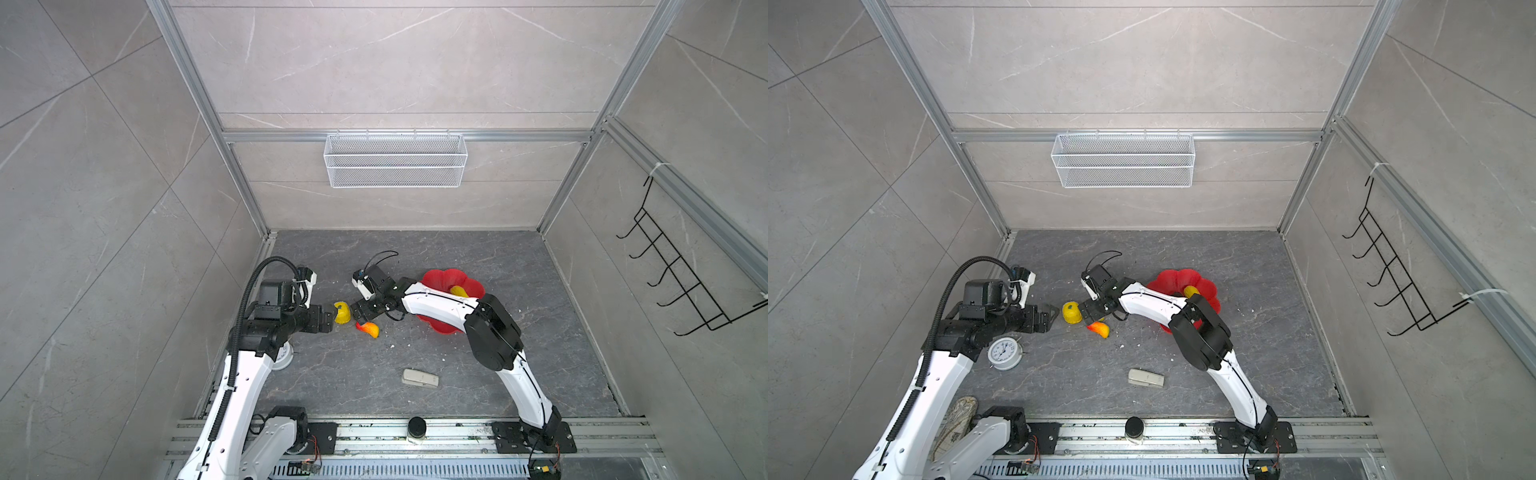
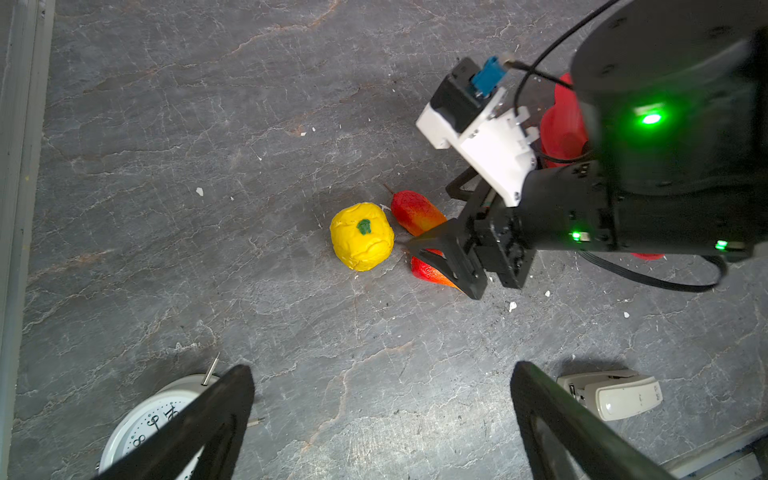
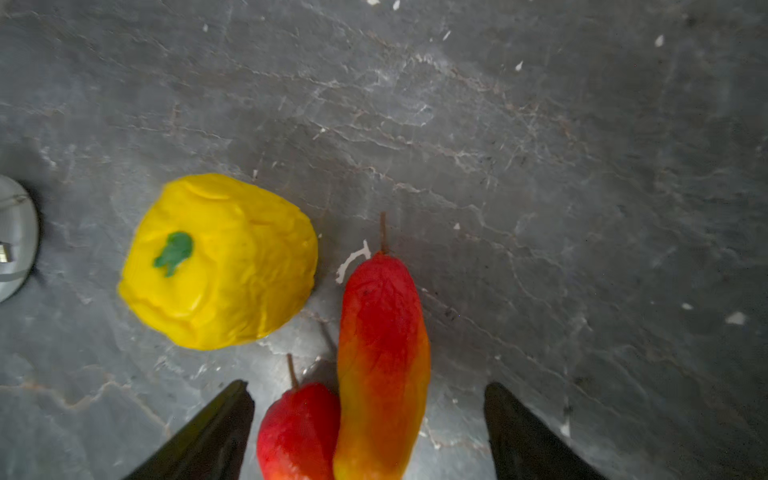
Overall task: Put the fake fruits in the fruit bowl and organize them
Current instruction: 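Reach the right gripper to a red-yellow mango and grasp it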
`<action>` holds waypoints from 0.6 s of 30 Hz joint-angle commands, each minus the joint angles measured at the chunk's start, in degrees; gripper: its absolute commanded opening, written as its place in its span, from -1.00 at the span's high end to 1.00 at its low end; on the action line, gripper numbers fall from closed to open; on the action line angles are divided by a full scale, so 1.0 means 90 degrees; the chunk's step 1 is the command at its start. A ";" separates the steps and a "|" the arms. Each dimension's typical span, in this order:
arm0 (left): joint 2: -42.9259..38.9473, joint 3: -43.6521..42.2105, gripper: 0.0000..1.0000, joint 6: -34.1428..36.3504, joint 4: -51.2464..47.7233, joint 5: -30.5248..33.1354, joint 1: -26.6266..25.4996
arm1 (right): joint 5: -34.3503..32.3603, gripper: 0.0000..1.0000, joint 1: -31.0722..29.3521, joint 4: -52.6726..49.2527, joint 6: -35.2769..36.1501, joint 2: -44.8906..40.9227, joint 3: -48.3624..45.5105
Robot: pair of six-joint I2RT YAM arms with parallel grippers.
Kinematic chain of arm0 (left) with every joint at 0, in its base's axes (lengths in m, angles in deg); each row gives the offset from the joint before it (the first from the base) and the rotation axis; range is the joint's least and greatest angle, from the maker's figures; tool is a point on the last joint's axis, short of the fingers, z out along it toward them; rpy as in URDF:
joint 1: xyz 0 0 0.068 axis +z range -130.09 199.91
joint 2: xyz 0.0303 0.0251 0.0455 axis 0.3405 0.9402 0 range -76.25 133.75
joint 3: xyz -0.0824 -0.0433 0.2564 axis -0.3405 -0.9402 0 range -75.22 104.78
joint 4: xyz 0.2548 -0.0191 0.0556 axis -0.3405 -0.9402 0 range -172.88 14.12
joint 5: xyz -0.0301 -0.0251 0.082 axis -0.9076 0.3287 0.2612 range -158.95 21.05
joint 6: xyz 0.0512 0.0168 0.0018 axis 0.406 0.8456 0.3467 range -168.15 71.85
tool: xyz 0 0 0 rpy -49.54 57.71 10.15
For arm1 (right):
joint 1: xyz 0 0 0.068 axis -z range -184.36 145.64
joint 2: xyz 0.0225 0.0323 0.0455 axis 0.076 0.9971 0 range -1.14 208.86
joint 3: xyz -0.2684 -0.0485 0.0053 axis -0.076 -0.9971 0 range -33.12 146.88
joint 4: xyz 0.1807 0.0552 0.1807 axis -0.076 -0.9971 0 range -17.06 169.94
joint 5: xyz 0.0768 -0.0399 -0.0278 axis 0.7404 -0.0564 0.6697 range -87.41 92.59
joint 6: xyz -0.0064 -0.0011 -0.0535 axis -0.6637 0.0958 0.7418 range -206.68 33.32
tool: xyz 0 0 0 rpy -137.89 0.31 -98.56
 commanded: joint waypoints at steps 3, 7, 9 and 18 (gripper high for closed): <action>-0.0110 -0.0009 -1.00 0.0101 0.0004 -0.0123 0.0020 | -0.0277 -0.57 0.0002 -0.0260 -0.0149 0.0403 0.0560; -0.0131 -0.0018 -1.00 0.0107 0.0010 -0.0074 0.0020 | -0.0359 -0.28 0.0008 -0.0311 -0.0062 0.0503 0.0698; -0.0148 -0.0018 -1.00 0.0099 0.0015 -0.0062 0.0020 | -0.0388 -0.06 0.0010 -0.0335 -0.0030 0.0506 0.0750; -0.0118 -0.0005 -1.00 0.0109 0.0022 -0.0054 0.0020 | -0.0478 0.39 0.0026 -0.0553 0.0141 0.0391 0.0915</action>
